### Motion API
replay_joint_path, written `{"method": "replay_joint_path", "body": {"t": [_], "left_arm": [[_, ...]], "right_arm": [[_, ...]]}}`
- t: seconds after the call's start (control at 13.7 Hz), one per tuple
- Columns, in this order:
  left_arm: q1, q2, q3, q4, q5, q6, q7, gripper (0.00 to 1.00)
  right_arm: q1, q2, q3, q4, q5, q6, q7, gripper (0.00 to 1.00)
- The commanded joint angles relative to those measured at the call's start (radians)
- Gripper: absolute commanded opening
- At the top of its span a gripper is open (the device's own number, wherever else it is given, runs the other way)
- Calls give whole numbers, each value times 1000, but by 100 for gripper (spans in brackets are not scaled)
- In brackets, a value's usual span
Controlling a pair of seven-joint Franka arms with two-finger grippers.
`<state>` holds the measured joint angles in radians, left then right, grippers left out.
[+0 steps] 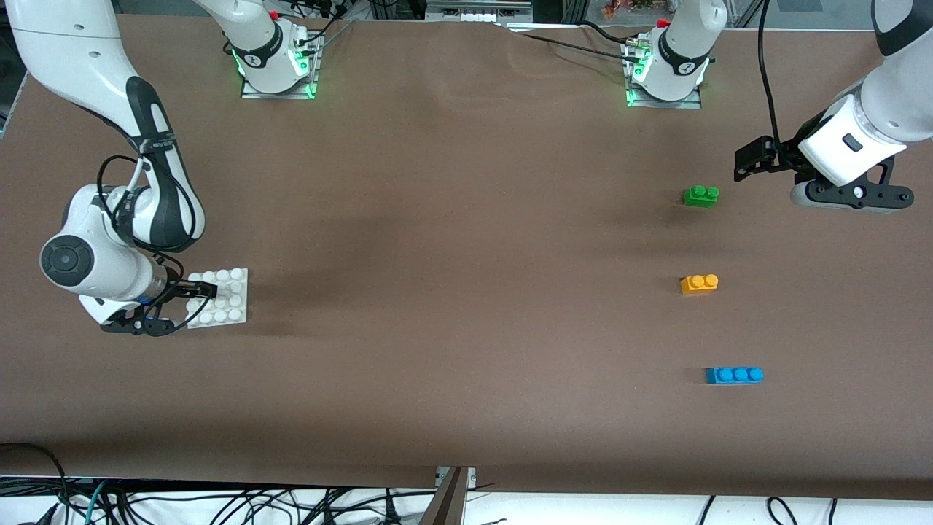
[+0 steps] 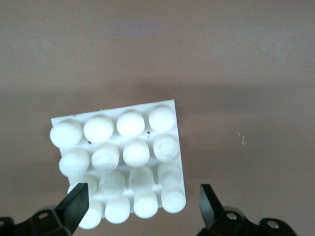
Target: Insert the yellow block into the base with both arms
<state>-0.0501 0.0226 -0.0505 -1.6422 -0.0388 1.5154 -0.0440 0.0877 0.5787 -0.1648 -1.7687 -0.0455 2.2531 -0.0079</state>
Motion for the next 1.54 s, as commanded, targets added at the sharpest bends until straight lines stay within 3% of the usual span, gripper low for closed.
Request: {"method": "replay_joint_path", "body": {"t": [0.0,0.8,1.46], "left_arm": [[1,5,-2,22,8,-23,6,100],[3,6,8,22,7,-37,10,100],[3,10,8,25,5,-35,10,100]], "right_arm": [[-6,15,5,-21,-7,54,-11,100],[-5,29,13,-72,-7,143,-14,100],[-8,46,15,-80,-1,177,-132,100]]}}
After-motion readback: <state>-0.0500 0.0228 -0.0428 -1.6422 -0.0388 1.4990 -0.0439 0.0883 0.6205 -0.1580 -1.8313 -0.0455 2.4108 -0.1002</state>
